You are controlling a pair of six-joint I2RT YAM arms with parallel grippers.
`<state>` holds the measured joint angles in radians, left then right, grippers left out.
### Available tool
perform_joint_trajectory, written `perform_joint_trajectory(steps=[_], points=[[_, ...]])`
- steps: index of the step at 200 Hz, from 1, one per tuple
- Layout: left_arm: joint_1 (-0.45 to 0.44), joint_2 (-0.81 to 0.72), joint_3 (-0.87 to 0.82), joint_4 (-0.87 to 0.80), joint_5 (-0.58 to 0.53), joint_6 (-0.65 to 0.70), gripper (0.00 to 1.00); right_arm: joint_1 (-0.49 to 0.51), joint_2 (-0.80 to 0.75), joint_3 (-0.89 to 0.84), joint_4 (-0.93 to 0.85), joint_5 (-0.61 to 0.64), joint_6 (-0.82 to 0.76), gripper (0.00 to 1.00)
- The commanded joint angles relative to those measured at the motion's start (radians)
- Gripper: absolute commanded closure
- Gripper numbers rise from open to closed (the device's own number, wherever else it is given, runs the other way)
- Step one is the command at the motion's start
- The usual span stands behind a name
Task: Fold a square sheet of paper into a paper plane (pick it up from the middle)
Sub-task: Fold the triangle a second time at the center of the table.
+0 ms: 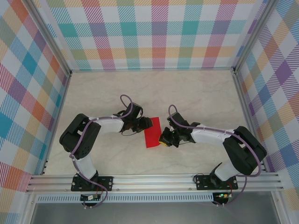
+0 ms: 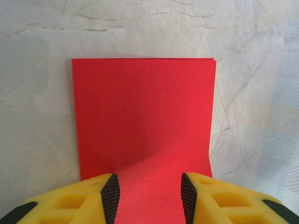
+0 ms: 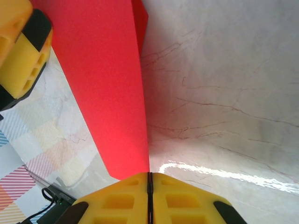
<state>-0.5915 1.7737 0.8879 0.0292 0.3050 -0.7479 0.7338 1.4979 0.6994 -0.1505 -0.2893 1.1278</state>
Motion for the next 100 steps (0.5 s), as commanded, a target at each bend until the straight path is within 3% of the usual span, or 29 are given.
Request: perform_joint_trajectory(steps=[1,66,100], points=[[-0.005,0.048,-0.006,-0.065,-0.022,0.004,0.57,-0.001,-0.011,0.031,0.012,0.049,-0.058,0.92],[-0.005,0.029,0.023,-0.083,0.019,0.027,0.56,0.001,0.115,0.110,0.109,-0.042,-0.097,0.92],[-0.005,-0.095,0.032,-0.118,-0.029,0.031,0.53,0.001,0.150,0.135,0.084,-0.006,-0.111,0.92]])
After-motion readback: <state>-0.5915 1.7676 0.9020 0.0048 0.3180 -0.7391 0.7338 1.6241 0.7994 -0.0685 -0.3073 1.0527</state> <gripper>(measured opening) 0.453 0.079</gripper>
